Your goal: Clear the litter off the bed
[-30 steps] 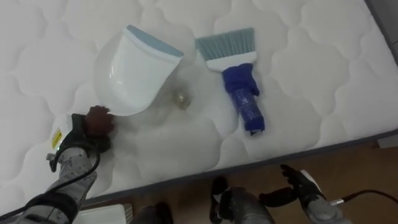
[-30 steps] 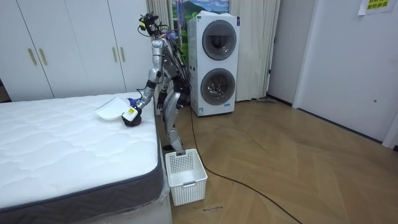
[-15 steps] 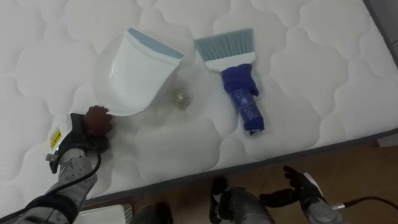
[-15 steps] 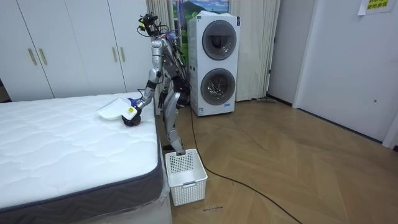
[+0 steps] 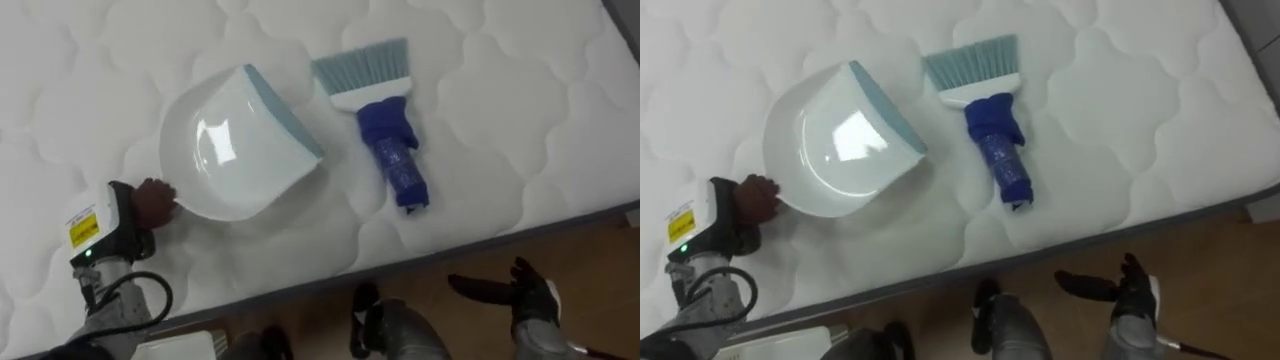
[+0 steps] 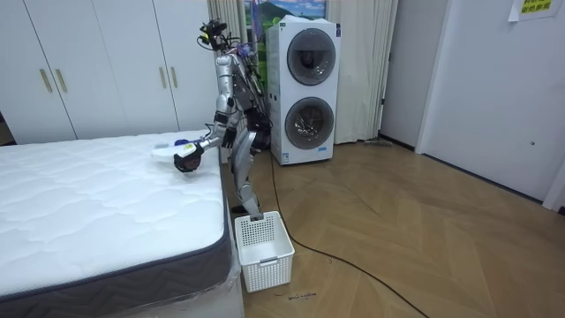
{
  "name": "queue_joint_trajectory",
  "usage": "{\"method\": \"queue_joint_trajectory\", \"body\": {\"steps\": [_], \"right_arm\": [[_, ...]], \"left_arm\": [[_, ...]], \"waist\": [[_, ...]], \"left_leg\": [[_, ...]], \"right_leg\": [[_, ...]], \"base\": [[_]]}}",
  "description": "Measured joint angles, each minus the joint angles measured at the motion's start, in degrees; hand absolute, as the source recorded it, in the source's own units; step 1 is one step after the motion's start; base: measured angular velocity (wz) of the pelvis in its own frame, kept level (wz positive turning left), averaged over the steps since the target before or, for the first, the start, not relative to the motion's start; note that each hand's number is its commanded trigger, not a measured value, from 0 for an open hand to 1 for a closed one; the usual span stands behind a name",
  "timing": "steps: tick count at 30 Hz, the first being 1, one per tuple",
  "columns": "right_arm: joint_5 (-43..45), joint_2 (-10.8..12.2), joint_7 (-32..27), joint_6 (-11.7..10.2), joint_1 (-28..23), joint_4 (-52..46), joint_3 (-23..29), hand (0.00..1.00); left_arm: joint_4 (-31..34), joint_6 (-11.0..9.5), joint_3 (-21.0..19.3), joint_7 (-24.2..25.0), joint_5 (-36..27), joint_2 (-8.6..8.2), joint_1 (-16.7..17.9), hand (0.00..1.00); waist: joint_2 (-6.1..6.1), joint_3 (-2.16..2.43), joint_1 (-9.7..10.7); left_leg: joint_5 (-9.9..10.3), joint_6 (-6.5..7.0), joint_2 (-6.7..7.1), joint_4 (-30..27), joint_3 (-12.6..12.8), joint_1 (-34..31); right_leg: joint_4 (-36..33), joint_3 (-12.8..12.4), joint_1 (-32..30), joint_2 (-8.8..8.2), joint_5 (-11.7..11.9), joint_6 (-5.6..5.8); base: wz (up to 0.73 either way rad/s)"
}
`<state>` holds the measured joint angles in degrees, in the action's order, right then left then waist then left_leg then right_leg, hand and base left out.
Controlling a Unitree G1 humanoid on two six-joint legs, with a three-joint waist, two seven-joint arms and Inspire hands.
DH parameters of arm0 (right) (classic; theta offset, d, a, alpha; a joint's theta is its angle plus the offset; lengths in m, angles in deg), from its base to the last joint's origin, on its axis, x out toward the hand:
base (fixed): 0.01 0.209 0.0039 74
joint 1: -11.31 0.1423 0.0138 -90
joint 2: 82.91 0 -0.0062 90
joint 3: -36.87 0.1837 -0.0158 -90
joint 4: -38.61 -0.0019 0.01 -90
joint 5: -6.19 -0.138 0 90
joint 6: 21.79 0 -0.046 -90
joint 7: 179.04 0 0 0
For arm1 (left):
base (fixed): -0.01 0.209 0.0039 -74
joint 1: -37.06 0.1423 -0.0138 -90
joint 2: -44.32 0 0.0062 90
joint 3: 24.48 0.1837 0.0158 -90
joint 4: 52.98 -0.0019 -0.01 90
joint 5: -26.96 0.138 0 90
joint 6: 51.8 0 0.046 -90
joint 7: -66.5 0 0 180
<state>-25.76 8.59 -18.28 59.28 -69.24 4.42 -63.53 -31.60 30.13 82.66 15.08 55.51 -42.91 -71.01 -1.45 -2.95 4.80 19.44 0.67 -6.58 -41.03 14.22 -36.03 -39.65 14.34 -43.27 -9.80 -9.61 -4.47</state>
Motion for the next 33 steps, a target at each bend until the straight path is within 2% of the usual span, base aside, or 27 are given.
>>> {"method": "queue_joint_trajectory", "body": {"steps": [4,7,15,21,26,30,32,33], "right_arm": [[6.76,0.12,-4.51,-0.21,-1.10,-2.32,0.54,0.00],[10.86,0.32,-8.02,-0.17,-1.43,-2.88,0.33,0.00],[15.69,0.86,-15.68,-0.17,-0.32,-4.19,0.38,0.00],[16.67,0.92,-20.77,0.30,-0.32,-6.27,0.29,0.00],[16.65,0.88,-25.36,1.87,-0.32,-9.84,-1.50,0.00],[15.86,0.29,-27.82,2.15,-0.29,-11.13,-3.68,0.00],[15.84,0.15,-28.97,2.15,-0.23,-11.14,-4.09,0.00],[15.84,0.15,-29.55,2.15,0.08,-11.29,-4.13,0.00]], "left_arm": [[-0.24,0.04,-0.04,-1.36,5.04,0.02,2.06,1.00],[-0.85,0.45,0.75,-1.77,6.52,0.06,3.47,1.00],[-1.97,-0.70,0.94,-1.95,6.50,0.51,2.85,1.00],[-2.55,-1.42,0.94,-2.94,6.21,0.58,2.41,1.00],[-2.91,-1.76,0.96,-3.15,5.91,2.16,2.27,1.00],[-3.33,-2.07,1.03,-3.17,5.99,2.46,1.46,1.00],[-3.34,-2.38,1.03,-3.19,5.96,2.46,0.56,1.00],[-3.35,-2.37,1.01,-3.27,5.92,2.48,0.05,1.00]], "waist": [[0.07,0.09,-0.43],[0.09,0.08,-0.37],[0.09,0.08,-0.75],[0.14,0.03,-1.70],[0.32,-0.08,-2.16],[0.47,-0.30,-3.05],[0.47,-0.70,-3.65],[0.40,-1.16,-3.85]], "left_leg": [[-0.30,0.43,0.48,0.42,0.54,0.46],[-0.32,0.51,0.41,0.46,0.83,0.56],[-0.53,0.90,0.19,0.29,2.24,-1.15],[-0.53,0.92,0.27,0.30,3.10,-2.11],[-0.51,0.97,0.33,-0.32,3.83,-3.30],[-0.43,1.02,0.05,-0.74,4.30,-3.62],[-0.38,0.93,-0.18,-1.01,4.32,-3.83],[-0.33,0.89,-0.42,-1.37,4.36,-4.00]], "right_leg": [[-0.09,-0.13,0.16,-0.70,-0.01,0.27],[-0.11,-0.47,0.08,-0.81,0.12,0.39],[-0.08,-1.72,-2.49,-0.50,1.04,0.38],[-0.60,-1.67,-4.06,-1.06,1.15,0.25],[-1.97,-2.63,-6.11,-1.22,1.12,0.05],[-2.26,-3.10,-6.91,-1.07,1.17,-0.34],[-2.27,-3.02,-7.00,-0.95,1.24,-0.46],[-2.29,-3.00,-7.05,-0.79,1.25,-0.45]], "base": [[0.03],[-0.03],[-0.08],[-0.05],[-0.04],[-0.08],[0.00],[-0.04]]}}
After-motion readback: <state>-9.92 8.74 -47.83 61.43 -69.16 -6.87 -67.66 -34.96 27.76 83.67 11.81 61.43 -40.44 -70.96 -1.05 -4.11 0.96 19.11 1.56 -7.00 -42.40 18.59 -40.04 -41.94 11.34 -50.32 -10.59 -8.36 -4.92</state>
